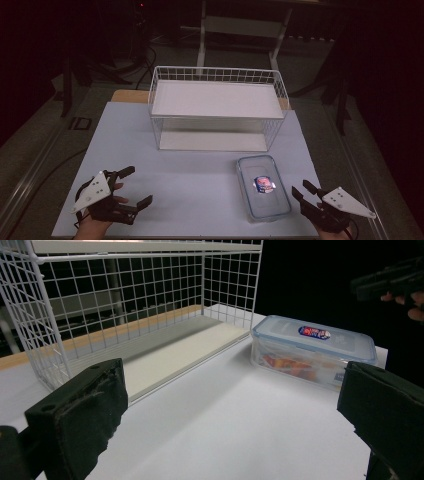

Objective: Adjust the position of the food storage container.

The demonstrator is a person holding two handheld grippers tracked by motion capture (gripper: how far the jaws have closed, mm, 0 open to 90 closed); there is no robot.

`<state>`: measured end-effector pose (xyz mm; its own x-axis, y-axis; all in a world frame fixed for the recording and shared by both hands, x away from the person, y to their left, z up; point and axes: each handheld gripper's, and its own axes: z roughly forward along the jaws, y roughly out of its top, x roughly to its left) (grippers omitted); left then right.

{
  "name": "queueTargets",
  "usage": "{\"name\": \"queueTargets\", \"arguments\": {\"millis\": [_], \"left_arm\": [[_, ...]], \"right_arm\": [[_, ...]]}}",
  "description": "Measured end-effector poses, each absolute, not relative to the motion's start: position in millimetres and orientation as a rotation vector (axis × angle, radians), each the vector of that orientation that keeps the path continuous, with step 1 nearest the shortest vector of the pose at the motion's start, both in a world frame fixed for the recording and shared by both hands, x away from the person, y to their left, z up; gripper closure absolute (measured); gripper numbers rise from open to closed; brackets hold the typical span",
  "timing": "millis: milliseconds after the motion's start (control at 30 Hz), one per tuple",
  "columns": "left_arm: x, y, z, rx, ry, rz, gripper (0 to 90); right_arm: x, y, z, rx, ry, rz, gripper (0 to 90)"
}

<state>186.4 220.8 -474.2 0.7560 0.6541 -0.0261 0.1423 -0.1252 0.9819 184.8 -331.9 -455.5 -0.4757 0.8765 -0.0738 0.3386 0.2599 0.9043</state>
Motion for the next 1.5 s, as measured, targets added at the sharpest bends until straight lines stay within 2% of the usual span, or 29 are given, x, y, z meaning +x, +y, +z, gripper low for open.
{"name": "queueTargets", "arguments": {"millis": [233,267,367,833,1267,1500], "left_arm": [[186.8,219.6,-474.3,1.672,0.648,0.495,0.0],[186.8,219.6,-474.3,1.672,0.648,0.495,0.0],[185.9,219.6,-474.0,1.669,0.644,0.493,0.0],[185.7,218.3,-473.8,1.676,0.635,0.496,0.0],[186.6,217.0,-474.8,1.689,0.633,0.498,0.0],[185.8,218.2,-474.2,1.677,0.631,0.499,0.0]], "right_arm": [[183.2,-342.0,-478.1,1.165,2.011,1.088,81.9],[183.2,-342.0,-478.1,1.165,2.011,1.088,81.9],[185.2,-343.8,-486.6,1.191,2.055,1.067,89.5],[180.8,-342.6,-504.6,1.193,2.200,1.037,90.0],[179.3,-325.1,-503.9,1.098,2.319,1.142,90.0],[178.6,-329.2,-504.2,1.121,2.313,1.120,90.0]]}}
